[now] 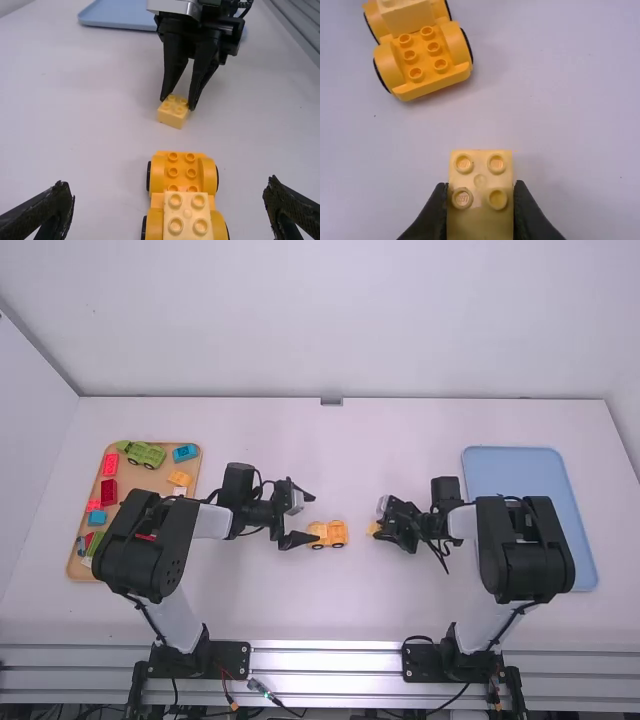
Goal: Assemble lego blocks to make yellow taxi
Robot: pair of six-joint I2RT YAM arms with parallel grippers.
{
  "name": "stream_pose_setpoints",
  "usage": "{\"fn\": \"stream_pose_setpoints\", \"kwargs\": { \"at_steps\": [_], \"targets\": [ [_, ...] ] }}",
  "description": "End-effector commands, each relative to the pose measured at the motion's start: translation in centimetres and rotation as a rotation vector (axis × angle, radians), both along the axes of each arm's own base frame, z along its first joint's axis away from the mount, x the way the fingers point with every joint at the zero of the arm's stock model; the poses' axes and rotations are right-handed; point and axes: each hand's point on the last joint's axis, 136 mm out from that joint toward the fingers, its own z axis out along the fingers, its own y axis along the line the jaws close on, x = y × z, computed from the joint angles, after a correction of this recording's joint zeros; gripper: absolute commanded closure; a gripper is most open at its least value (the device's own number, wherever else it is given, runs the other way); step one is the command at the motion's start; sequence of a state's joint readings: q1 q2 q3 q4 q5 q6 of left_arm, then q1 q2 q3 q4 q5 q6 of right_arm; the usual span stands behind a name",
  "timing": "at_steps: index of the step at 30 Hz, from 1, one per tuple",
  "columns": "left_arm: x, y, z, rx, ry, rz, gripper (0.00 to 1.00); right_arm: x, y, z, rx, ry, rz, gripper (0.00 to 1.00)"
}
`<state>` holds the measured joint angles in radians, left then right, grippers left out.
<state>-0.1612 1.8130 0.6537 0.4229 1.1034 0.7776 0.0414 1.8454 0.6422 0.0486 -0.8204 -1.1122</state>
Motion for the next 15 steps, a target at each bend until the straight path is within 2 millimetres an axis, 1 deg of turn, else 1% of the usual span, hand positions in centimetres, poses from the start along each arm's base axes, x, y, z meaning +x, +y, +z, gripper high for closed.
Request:
{"fn": "stream_pose_setpoints", "kwargs": {
  "at_steps": [1, 3, 6, 8, 9, 10, 11, 15],
  "targets": [
    [0.2, 0.0, 0.1, -0.006, 0.008, -0.002, 0.01, 0.2, -0.2, -0.6, -0.029, 0.017, -0.013, 0.91],
    [0.5, 0.2, -0.9, 0.043, 0.020, 0.033, 0.01, 0.3, -0.3, -0.5, -0.029, 0.015, -0.017, 0.95],
    [0.3, 0.0, -1.7, 0.063, 0.022, 0.029, 0.01, 0.5, -0.2, -0.1, -0.006, 0.007, -0.015, 0.95],
    [-0.2, -0.4, -2.5, 0.078, 0.004, -0.003, 0.01, 0.5, 0.2, 0.6, 0.029, -0.009, 0.002, 0.95],
    [-0.1, -0.5, -3.1, 0.093, 0.005, 0.001, 0.01, 0.6, 0.4, 1.2, 0.041, -0.023, 0.006, 0.95],
    [-0.1, -0.5, -3.2, 0.095, 0.005, 0.001, 0.01, 0.6, 0.4, 1.3, 0.042, -0.025, 0.006, 0.95],
    [0.1, -0.6, -3.9, 0.105, 0.017, 0.012, 0.01, 0.7, 0.5, 1.9, 0.047, -0.039, 0.012, 0.95],
    [0.4, -0.5, -5.1, 0.105, 0.050, 0.036, 0.01, 1.0, 0.9, 2.9, 0.035, -0.075, 0.017, 0.94]
  ]
}}
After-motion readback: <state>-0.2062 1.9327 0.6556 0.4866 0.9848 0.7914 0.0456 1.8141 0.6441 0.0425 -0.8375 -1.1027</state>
